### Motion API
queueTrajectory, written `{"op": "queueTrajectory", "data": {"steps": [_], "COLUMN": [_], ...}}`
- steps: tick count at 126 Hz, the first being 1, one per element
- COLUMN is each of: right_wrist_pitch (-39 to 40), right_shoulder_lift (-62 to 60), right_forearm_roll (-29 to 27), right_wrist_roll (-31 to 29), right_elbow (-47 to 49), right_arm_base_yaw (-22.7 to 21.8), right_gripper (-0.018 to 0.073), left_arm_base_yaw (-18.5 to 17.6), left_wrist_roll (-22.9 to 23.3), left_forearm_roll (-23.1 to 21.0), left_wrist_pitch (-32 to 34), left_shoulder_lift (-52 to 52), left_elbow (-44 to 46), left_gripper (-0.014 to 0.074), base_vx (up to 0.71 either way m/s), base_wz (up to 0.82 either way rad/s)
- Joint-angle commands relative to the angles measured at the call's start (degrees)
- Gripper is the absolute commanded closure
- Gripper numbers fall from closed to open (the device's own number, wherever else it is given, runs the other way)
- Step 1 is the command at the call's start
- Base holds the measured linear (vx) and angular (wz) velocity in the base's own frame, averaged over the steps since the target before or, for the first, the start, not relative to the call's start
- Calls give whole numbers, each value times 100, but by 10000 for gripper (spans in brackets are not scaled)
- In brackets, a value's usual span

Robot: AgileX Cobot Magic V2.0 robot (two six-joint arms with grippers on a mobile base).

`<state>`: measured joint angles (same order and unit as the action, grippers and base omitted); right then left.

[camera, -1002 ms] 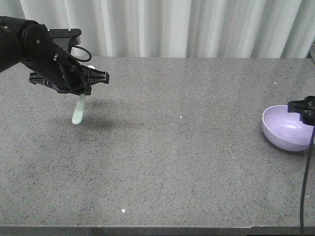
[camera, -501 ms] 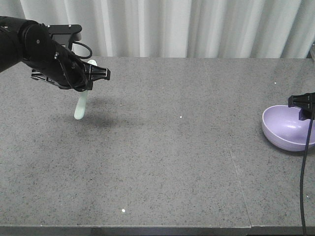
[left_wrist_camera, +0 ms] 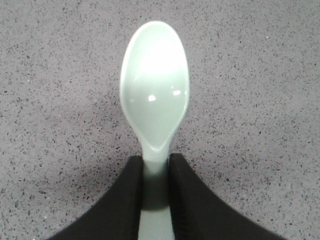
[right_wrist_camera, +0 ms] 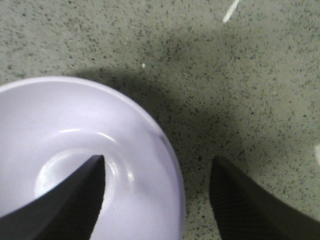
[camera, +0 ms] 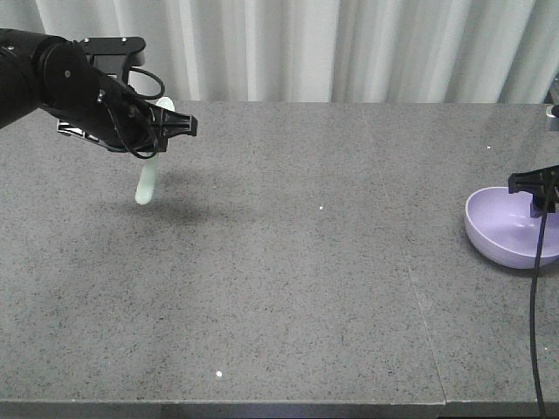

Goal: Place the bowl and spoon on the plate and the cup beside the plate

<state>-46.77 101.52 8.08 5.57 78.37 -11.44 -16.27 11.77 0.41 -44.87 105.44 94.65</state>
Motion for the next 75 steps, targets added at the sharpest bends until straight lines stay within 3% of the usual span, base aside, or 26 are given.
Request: {"op": "queueTrajectory", "data": {"steps": [1,47,61,75], "right_wrist_pitch": [214,322,346,391], "right_shoulder_lift": [-142,76,189,266], "right_forearm_roll": [-108,-427,-500,-588], "right_wrist_roll": [-3,-403,-408,-414], "right_elbow": [183,183,183,183], "right_arm_base_yaw": [-208,-340,-340,-340], "right_gripper": [106,117,176,291], "left_arm_base_yaw": [3,3,3,3], "left_wrist_roll": [0,-5,-5,-5], "left_forearm_roll": [-10,-41,-41,-41], "left_wrist_pitch": [400,585,590,590], "left_shoulder_lift": [-301,-301,-301,-301], "left_elbow": [192,192,192,192], "left_gripper": [603,603,603,603], "base_vx": [0,0,0,0], "base_wz": [0,0,0,0]}}
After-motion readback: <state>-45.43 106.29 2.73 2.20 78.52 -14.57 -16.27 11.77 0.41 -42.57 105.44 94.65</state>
